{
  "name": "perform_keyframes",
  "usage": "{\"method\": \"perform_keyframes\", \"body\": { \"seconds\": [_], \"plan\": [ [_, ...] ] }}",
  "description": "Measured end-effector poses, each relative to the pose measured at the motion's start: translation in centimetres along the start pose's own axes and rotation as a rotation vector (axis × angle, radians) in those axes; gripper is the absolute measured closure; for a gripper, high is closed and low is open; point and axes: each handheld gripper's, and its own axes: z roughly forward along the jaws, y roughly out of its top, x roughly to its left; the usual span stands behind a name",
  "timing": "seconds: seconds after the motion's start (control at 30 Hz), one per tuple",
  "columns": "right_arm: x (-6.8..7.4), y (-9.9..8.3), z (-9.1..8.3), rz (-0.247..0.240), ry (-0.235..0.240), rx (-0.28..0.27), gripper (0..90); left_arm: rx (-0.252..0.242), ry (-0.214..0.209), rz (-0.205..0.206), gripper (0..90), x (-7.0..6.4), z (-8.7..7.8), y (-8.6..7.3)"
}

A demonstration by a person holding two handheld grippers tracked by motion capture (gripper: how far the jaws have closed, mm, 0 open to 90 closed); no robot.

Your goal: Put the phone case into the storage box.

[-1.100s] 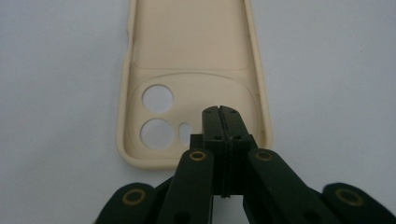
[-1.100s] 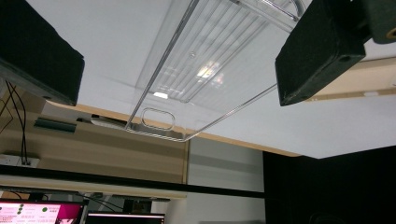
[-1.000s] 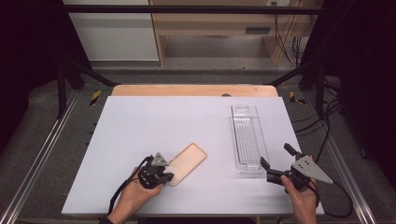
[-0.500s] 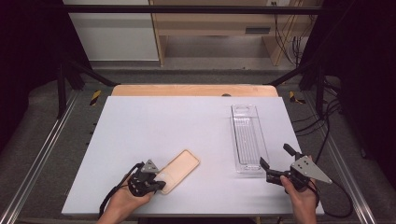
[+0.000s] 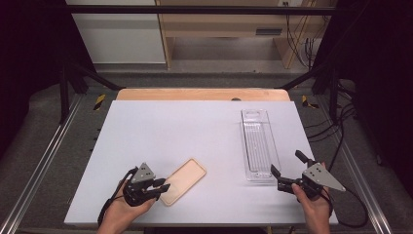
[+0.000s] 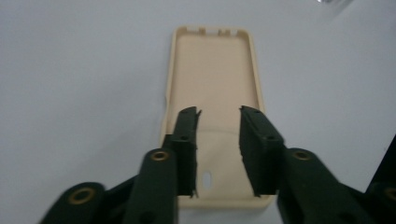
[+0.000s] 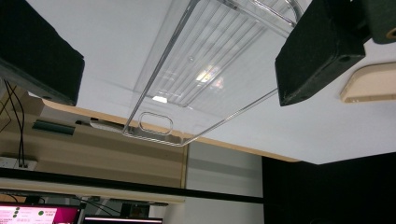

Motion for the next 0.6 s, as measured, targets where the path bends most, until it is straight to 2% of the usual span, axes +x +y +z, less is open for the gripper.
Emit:
{"method": "perform_keyframes", "body": {
  "seconds": [0.03,0.1,0.13,0.17,0.2,0.23,0.27,0.3,0.4,0.43,0.5,0.6],
  "plan": [
    [0.0,0.0,0.0,0.0,0.0,0.0,1.6,-0.034,0.023,-0.007,52.9,0.1,0.0,0.2],
    [0.0,0.0,0.0,0.002,0.0,-0.001,1.6,-0.058,0.043,-0.025,31.8,0.3,0.3,0.0],
    [0.0,0.0,0.0,0.003,-0.001,-0.002,1.6,-0.058,0.043,-0.025,25.2,0.3,0.3,0.0],
    [0.0,0.0,0.0,0.003,-0.001,-0.002,1.6,-0.063,0.046,-0.051,19.2,0.4,0.8,-0.3],
    [0.0,0.0,0.0,0.003,-0.001,-0.002,1.6,-0.063,0.046,-0.051,13.7,0.4,0.8,-0.3],
    [0.0,0.0,0.0,0.003,-0.001,-0.001,1.6,-0.052,0.049,-0.059,13.7,0.4,1.1,-0.5],
    [0.0,0.0,0.0,0.004,0.001,-0.001,1.6,-0.04,0.052,-0.055,9.5,0.3,1.4,-0.7],
    [0.0,0.0,0.0,0.004,0.001,-0.001,1.6,-0.007,0.048,-0.031,8.2,0.0,1.9,-0.9],
    [0.0,0.0,0.0,0.004,0.002,0.001,1.6,-0.001,0.034,-0.02,6.2,-0.3,2.2,-1.0],
    [0.0,0.0,0.0,0.005,0.003,0.0,1.6,0.019,0.028,-0.002,5.2,-0.5,2.7,-1.1],
    [0.0,0.0,0.0,0.004,0.004,0.001,1.6,0.035,0.038,0.012,4.8,-0.6,3.1,-1.3],
    [0.0,0.0,0.0,0.003,0.006,0.0,1.6,0.04,0.04,0.012,5.0,-0.6,3.3,-1.5]
  ]
}}
